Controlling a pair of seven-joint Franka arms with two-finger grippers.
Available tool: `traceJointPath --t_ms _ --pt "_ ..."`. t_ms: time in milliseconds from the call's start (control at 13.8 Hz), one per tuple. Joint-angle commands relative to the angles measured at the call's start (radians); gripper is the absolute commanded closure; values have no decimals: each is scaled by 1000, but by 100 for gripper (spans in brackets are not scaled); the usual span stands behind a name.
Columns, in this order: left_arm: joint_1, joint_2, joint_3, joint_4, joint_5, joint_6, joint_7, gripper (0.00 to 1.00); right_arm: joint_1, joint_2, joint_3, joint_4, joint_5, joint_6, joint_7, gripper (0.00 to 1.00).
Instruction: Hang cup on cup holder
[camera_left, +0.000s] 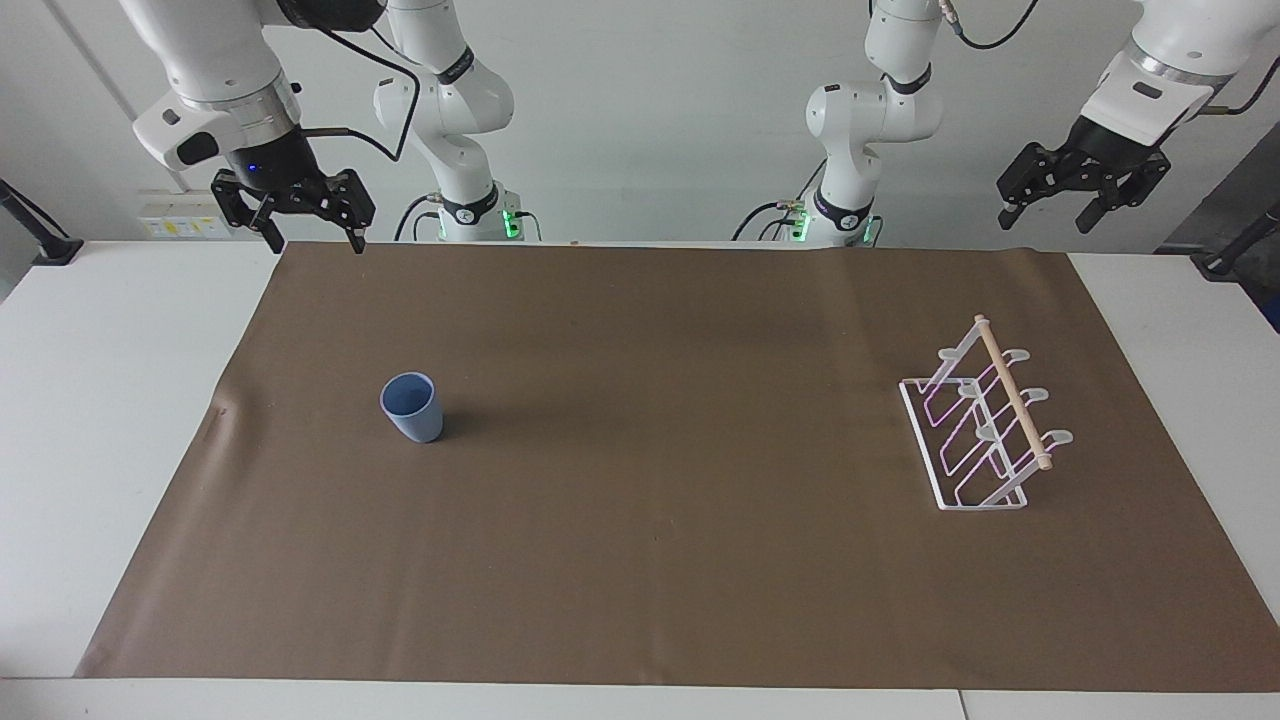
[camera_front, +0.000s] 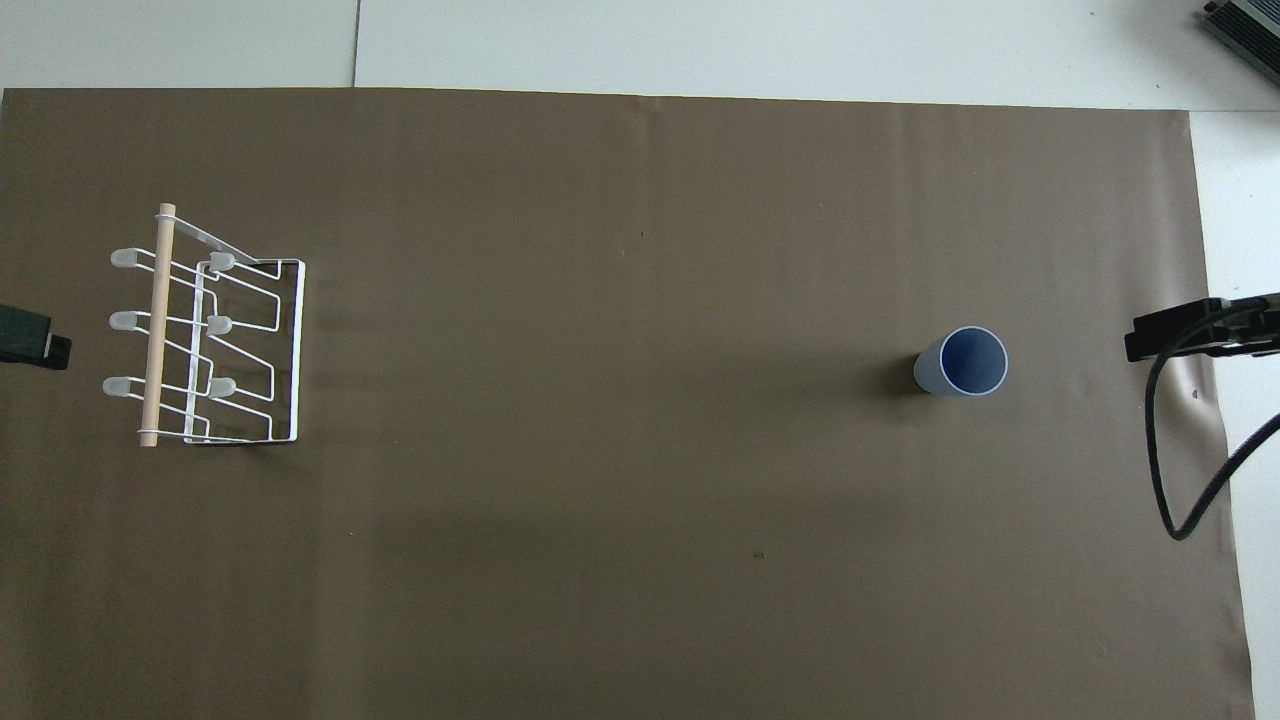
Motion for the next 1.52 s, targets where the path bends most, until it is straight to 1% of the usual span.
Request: traceJointPath --t_ms 0,144,578,1011,1227,1372,1444 --pt "6 -36 -2 -36 15 -6 25 0 -2 -8 3 -4 -16 10 34 0" --pt "5 -50 -2 -56 15 5 25 0 -2 -8 4 -3 -16 10 42 0" --pt "-4 -49 -4 -55 13 10 17 0 -7 -12 3 -11 -8 12 51 0" --pt "-12 -49 -12 -55 13 10 18 0 -7 -32 3 -55 -6 30 43 0" --pt "-23 -50 -24 -55 6 10 18 0 -22 -60 -3 -167 1 179 23 0" --pt "-26 -50 -27 -55 6 10 18 0 -22 -54 -3 -230 3 254 17 0" --pt "-26 -50 -27 -55 6 10 18 0 -22 -46 -3 -268 3 314 3 0"
